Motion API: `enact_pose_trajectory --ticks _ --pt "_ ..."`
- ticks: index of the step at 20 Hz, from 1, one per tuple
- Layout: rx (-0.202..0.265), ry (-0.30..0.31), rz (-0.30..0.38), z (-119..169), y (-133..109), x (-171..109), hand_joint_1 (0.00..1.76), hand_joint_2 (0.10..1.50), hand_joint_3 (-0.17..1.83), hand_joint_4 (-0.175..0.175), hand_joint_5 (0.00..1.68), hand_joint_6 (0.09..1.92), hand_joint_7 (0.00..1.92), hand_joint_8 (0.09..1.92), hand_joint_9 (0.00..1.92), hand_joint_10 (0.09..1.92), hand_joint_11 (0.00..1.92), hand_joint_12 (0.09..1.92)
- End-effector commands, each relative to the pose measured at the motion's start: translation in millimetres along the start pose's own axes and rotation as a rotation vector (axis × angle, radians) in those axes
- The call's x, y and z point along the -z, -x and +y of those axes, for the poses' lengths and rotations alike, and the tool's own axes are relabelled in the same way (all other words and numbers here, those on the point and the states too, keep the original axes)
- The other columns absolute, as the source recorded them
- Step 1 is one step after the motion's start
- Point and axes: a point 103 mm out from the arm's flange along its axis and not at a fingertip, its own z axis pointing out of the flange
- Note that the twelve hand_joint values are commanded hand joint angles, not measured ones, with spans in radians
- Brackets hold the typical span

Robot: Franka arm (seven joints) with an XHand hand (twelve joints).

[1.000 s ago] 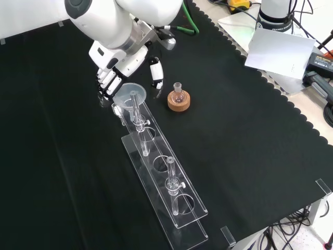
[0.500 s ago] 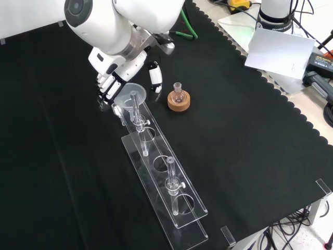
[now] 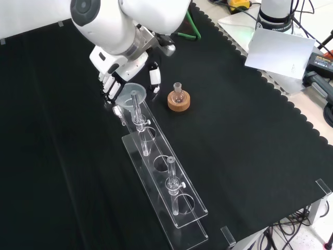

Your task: Pick up the funnel from the transparent funnel stand.

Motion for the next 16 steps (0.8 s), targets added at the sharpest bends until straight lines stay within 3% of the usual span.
enact_pose_trajectory --ticks 1,6,16 --pt "-0.05 0.215 -0.036 -14.3 3.9 15.5 0.86 0.7 0.62 -0.009 0.73 0.31 0.59 0.66 0.8 0.51 0.61 1.31" --pt "-0.048 0.248 -0.051 -34.0 9.7 42.0 0.89 0.72 0.65 -0.002 0.79 0.61 0.69 0.65 0.92 0.45 0.68 1.26" --pt "-0.114 0.213 -0.097 -89.2 25.8 69.1 0.9 0.72 0.68 -0.002 0.79 0.68 0.72 0.66 0.95 0.44 0.7 1.24"
